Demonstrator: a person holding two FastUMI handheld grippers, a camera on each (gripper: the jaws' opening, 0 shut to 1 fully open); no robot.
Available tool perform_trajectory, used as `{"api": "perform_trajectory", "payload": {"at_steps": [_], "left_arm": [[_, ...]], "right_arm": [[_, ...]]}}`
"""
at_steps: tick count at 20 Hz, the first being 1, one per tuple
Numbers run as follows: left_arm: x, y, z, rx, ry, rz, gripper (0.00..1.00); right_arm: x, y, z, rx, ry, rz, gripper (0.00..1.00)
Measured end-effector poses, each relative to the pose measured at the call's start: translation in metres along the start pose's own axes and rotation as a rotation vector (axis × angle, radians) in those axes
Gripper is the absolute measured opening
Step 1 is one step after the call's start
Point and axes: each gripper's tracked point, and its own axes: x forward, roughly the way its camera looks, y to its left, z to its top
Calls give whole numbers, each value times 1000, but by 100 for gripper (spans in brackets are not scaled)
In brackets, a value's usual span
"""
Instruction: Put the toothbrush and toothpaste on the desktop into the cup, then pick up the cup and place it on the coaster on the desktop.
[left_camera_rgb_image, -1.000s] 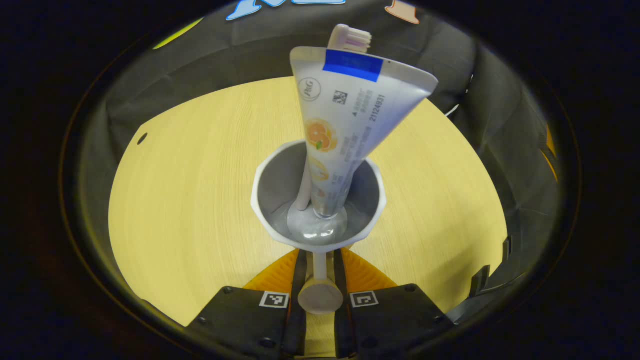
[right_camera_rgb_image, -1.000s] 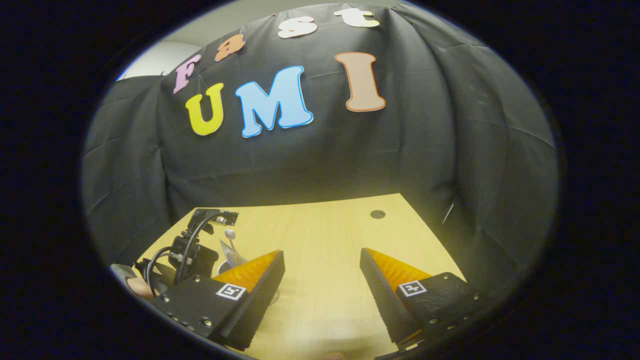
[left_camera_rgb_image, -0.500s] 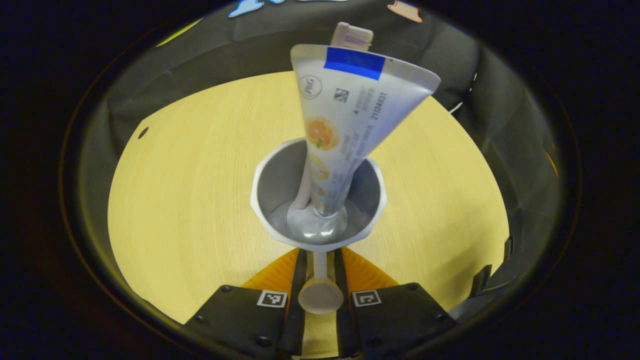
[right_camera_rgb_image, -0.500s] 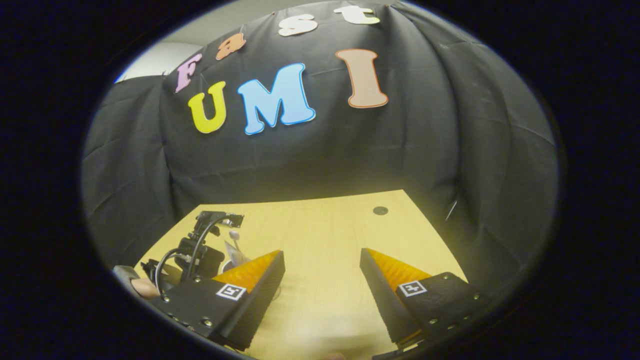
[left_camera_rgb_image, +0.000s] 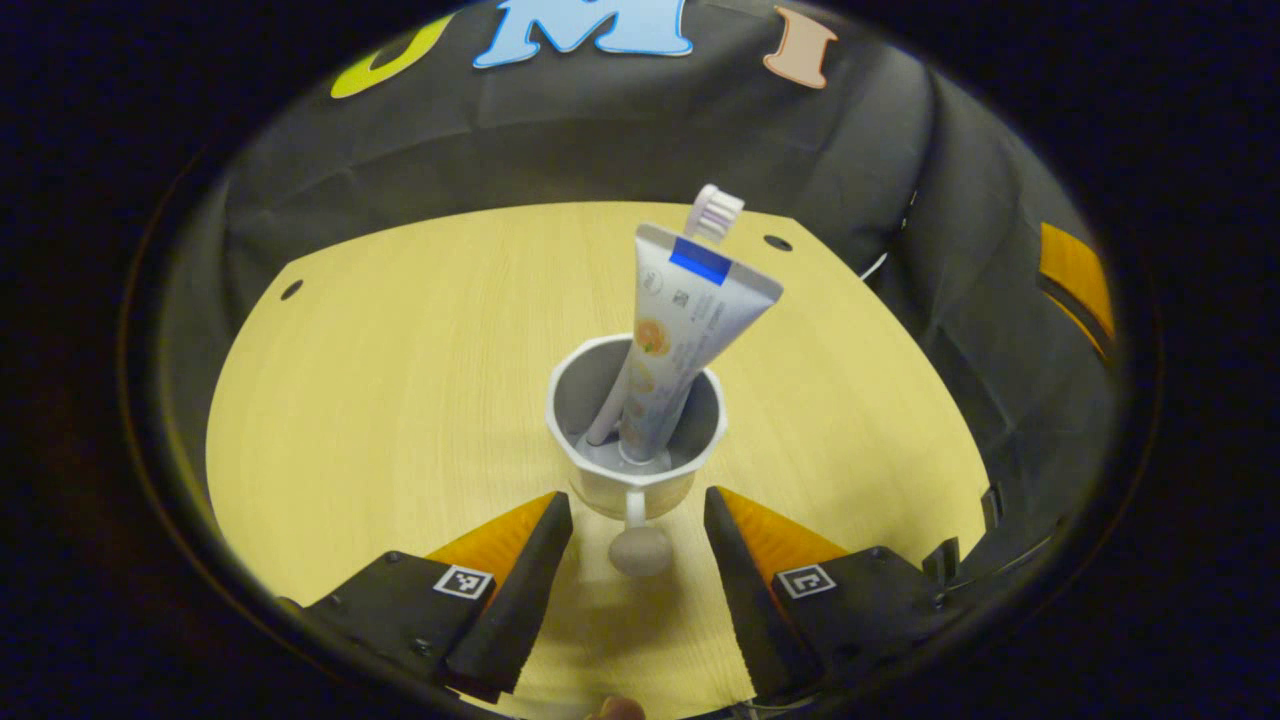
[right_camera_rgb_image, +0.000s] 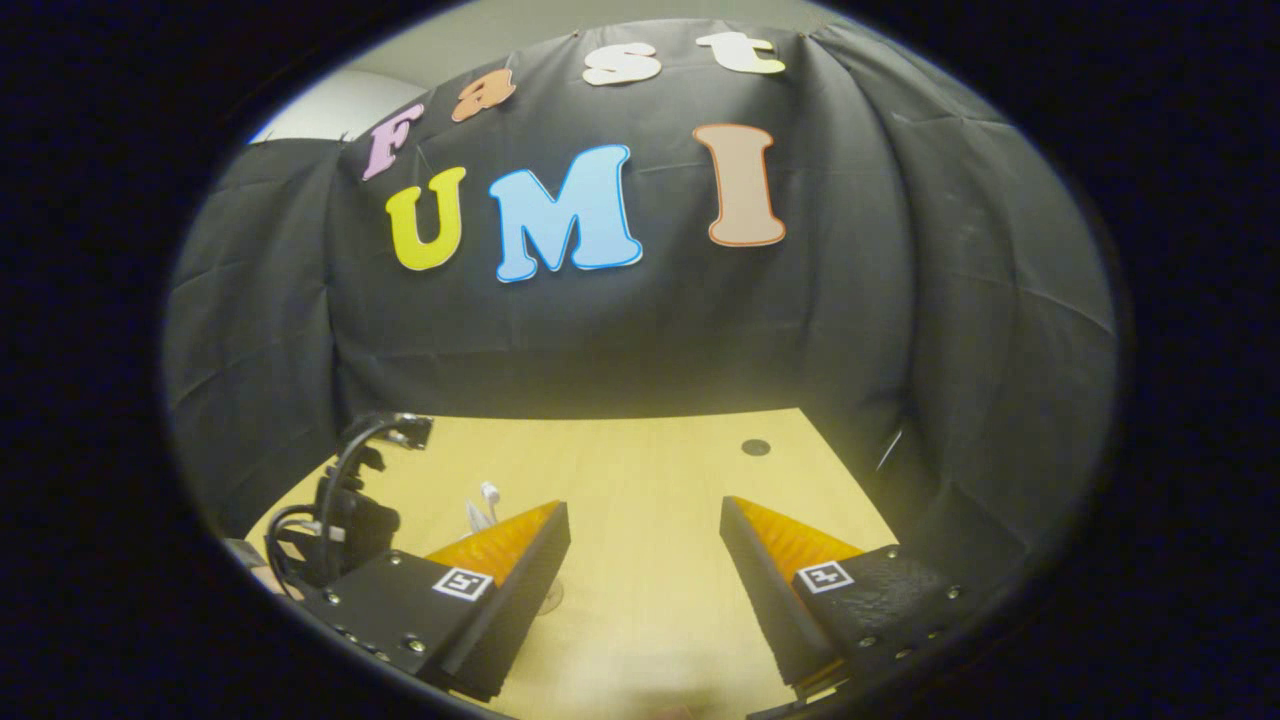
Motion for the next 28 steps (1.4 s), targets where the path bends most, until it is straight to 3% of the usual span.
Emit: {"api": "perform_trajectory", "payload": {"at_steps": [6,16,24,28], "left_arm": [[-62,9,39,26,-243,-4,93],[-161,12,109,86,-692,61,92],[-221,-8,139,47,-970,174,90],[-225,-41,138,31,-1009,237,90]], "right_arm": [[-17,7,12,-26,-53,-58,95],[-57,22,45,-88,-180,-105,92],[-74,1,57,-86,-288,-51,95],[-78,-32,60,-74,-299,-36,97]]}}
